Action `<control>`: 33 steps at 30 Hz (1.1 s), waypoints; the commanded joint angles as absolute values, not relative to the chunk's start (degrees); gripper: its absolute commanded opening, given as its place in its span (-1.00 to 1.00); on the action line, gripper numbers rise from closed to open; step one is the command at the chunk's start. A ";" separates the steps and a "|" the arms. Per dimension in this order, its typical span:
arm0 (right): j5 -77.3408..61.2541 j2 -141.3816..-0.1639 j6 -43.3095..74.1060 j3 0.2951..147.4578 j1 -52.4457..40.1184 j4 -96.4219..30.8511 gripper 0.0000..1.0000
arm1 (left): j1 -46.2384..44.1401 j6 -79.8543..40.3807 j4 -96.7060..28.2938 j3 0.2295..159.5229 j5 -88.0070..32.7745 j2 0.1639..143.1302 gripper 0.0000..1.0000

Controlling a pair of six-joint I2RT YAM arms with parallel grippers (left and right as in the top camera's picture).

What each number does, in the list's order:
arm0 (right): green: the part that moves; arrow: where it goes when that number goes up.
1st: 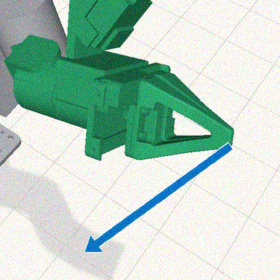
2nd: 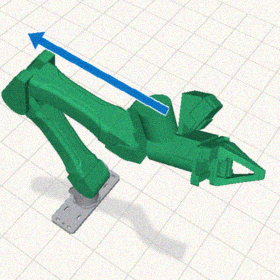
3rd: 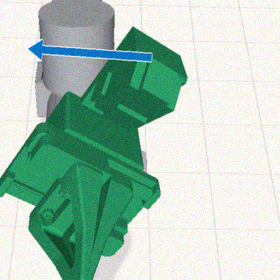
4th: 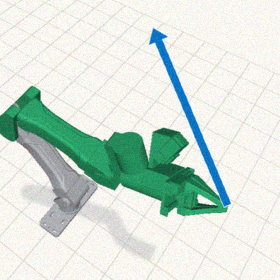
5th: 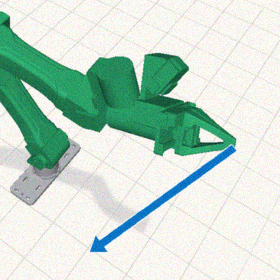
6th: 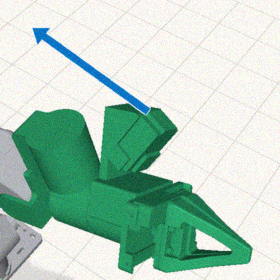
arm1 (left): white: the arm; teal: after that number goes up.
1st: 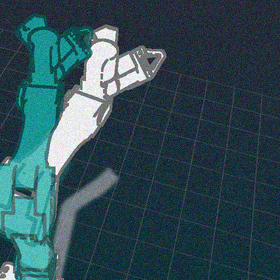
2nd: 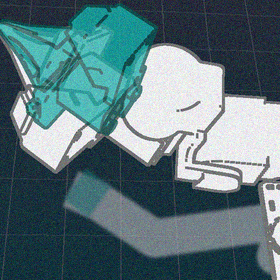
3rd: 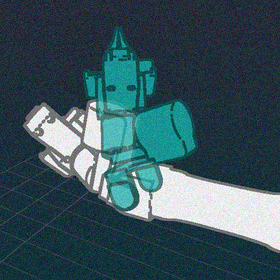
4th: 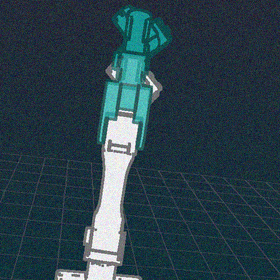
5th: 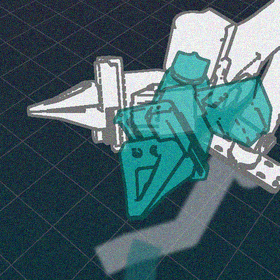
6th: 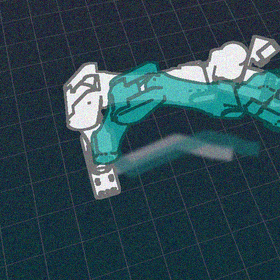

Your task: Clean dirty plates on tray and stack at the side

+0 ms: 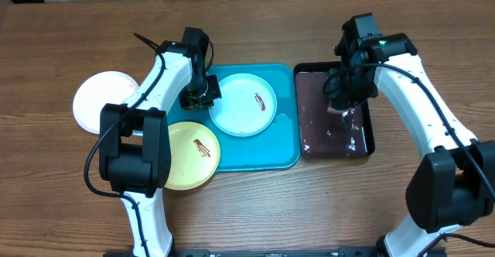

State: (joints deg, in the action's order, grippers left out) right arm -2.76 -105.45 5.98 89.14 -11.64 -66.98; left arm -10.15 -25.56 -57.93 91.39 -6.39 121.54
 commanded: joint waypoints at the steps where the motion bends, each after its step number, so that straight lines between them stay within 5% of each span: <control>1: -3.07 -105.01 5.98 89.97 -11.68 -67.55 -0.92 | -10.33 -25.76 -58.39 90.78 -5.56 121.49 -0.72; 33: -1.67 -105.45 5.80 83.11 -13.32 -59.68 -0.92 | -12.12 -25.76 -58.00 90.37 -5.54 121.49 -0.88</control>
State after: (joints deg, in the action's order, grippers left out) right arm -2.48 -105.54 5.98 85.89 -12.19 -61.76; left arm -11.62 -25.63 -58.17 90.98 -5.91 121.54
